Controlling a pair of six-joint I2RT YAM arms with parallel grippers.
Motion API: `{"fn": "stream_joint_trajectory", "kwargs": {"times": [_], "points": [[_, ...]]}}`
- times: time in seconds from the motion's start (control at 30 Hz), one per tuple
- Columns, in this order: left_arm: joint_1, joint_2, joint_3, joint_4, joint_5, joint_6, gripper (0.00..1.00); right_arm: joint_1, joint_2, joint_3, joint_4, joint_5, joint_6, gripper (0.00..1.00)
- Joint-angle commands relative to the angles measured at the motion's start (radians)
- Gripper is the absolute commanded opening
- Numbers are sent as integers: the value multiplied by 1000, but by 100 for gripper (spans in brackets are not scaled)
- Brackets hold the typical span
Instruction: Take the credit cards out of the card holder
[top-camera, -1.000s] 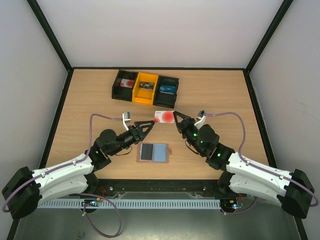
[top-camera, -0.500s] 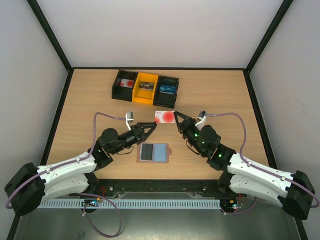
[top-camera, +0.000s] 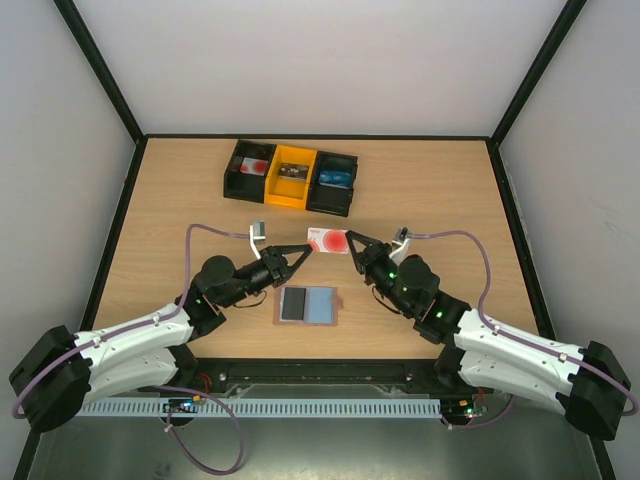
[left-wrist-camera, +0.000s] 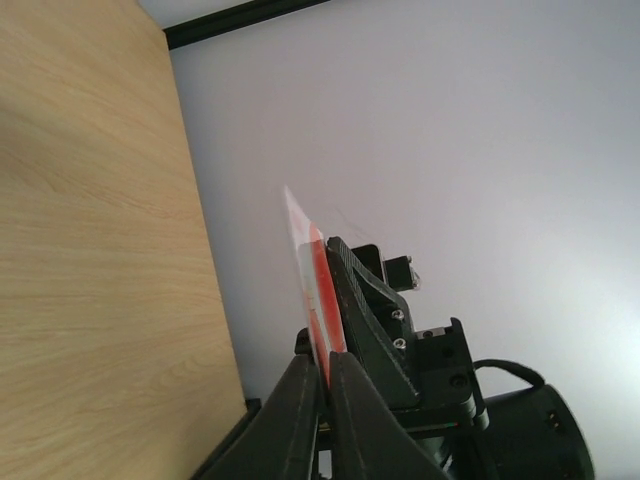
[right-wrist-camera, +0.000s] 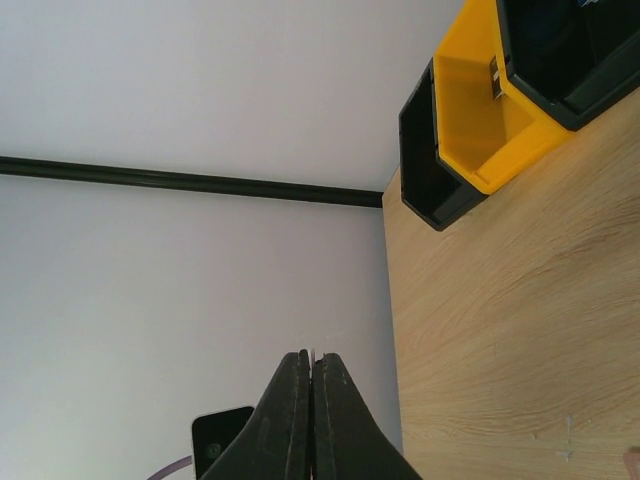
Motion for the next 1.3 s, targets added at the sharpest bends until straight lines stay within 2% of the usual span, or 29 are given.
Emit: {"fn": "stream_joint_trajectory", "kwargs": {"times": [0.0, 0.17, 0.27, 0.47, 0.63, 0.7, 0.73, 1.0, 1.17, 1.27], "points": [[7, -14, 0, 24, 5, 19, 3, -1, -18, -12, 20, 3, 12, 2], [17, -33, -1, -16, 2, 60, 3, -1, -23, -21, 10, -8, -4, 2], [29, -66, -1, -64, -1, 96, 3, -2, -45, -29, -4, -22, -43, 10], [100, -155, 10, -248, 26, 180, 3, -1, -135, -76, -71, -36, -135, 46], [226, -207, 45, -408, 151, 260, 3, -1, -197, -116, -156, -51, -175, 78], [287, -226, 63, -475, 183, 299, 3, -1, -209, -122, -188, -63, -204, 95], [316, -234, 73, -512, 196, 319, 3, -2, -215, -121, -209, -70, -218, 99], [560, -188, 198, -703, 334, 487, 3, -2, -253, -113, -315, -88, -305, 98], [723, -53, 297, -801, 448, 633, 3, -1, -263, -109, -337, -114, -356, 98], [768, 37, 375, -857, 427, 730, 3, -1, -273, -112, -353, -129, -365, 98]]}}
